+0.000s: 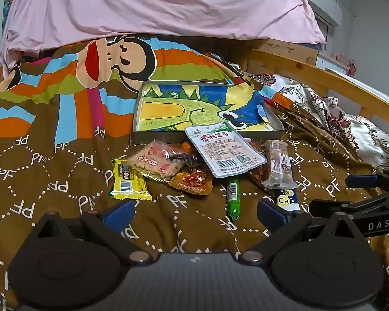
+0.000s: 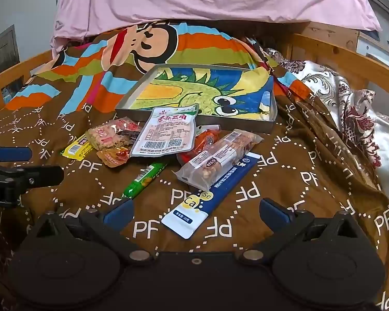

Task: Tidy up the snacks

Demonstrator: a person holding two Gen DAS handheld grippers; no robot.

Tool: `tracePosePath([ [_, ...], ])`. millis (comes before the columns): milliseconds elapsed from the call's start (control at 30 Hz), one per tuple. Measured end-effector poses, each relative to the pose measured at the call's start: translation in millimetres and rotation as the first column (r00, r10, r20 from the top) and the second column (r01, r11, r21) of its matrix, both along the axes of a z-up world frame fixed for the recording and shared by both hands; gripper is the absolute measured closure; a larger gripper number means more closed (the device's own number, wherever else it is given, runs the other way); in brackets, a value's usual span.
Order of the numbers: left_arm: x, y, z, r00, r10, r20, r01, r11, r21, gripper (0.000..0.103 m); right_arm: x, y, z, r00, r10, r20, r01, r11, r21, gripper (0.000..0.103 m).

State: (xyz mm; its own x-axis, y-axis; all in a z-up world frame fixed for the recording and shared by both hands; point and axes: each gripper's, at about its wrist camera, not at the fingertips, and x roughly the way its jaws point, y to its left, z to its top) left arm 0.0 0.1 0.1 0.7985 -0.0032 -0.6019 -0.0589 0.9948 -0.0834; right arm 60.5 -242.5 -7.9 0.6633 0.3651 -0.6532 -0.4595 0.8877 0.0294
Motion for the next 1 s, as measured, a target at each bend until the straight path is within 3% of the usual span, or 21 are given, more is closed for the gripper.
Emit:
tracePosePath([
  [1000, 0.8, 0.0, -3.4, 1.0, 0.003, -0.009, -0.003, 1.0, -0.009, 0.0, 0.6, -0.8, -0.8, 1.0, -0.003, -0.006, 0.002, 1.0, -0.003, 0.001],
])
